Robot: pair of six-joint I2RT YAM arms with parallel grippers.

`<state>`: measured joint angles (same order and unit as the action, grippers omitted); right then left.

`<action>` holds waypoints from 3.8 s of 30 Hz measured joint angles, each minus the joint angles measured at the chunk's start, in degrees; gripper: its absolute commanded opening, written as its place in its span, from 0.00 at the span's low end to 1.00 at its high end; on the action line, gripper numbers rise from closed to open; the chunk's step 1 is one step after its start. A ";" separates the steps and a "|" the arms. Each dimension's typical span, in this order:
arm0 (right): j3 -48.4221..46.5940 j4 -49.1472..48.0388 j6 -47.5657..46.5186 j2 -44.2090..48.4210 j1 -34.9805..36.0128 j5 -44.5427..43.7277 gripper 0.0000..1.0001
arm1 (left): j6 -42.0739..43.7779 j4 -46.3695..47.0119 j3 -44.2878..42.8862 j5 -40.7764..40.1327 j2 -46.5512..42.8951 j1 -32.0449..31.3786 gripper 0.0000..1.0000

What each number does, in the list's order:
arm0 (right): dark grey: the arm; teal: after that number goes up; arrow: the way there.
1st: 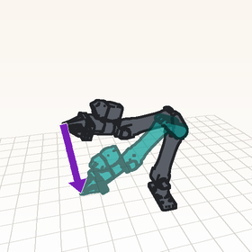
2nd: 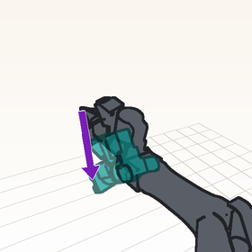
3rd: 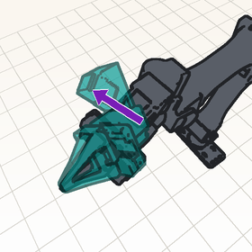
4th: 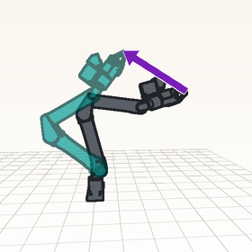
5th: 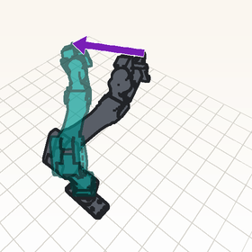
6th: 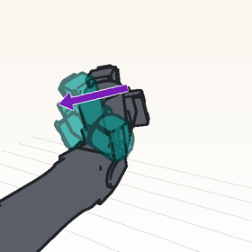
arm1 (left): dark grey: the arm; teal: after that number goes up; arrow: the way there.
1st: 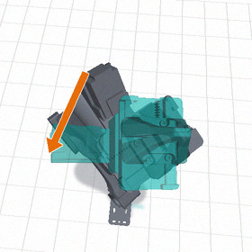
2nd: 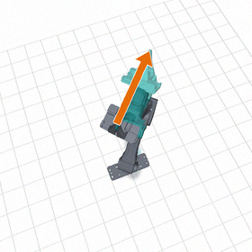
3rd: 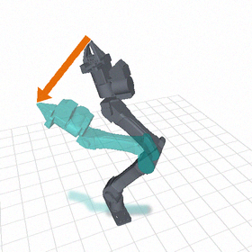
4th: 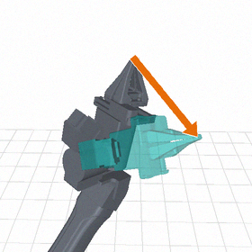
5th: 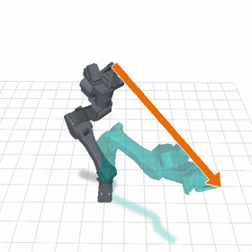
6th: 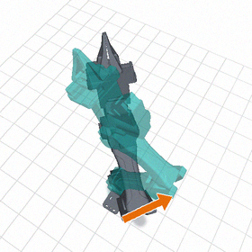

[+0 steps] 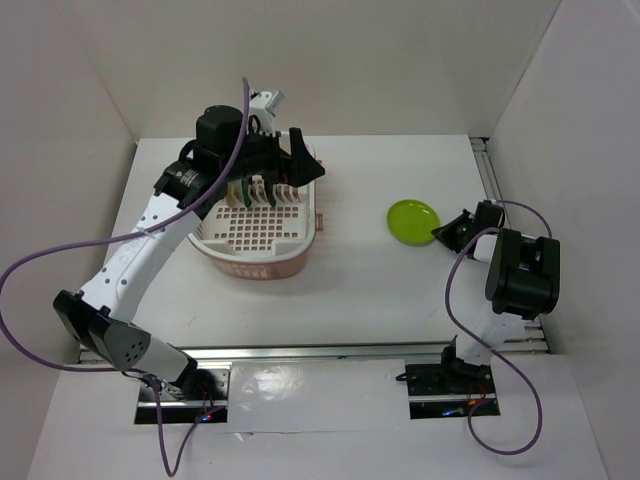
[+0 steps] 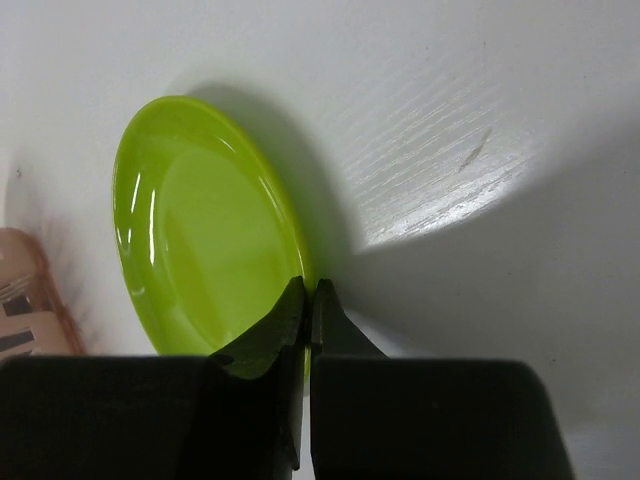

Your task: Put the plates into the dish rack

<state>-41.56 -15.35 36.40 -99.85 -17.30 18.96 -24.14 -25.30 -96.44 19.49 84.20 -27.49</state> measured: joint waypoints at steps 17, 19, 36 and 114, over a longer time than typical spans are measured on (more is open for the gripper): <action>-7.72 -1.66 6.19 13.68 12.92 8.22 0.00 | -0.02 -0.90 -9.79 2.27 14.95 0.00 1.00; -9.18 -3.10 6.43 13.73 15.15 10.27 0.00 | 0.02 -1.70 -12.35 2.36 18.18 0.00 1.00; -11.72 -8.85 8.94 13.70 20.11 21.46 0.00 | 0.61 -4.57 -17.57 -1.84 24.17 0.00 0.84; -10.62 10.29 -4.70 12.26 29.97 7.43 1.00 | 11.91 -6.49 -23.65 -66.88 36.20 -5.29 0.00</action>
<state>-52.18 -5.06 31.70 -87.59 12.67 26.39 -12.23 -31.79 -120.09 -47.40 120.40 -32.77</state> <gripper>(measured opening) 0.999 0.114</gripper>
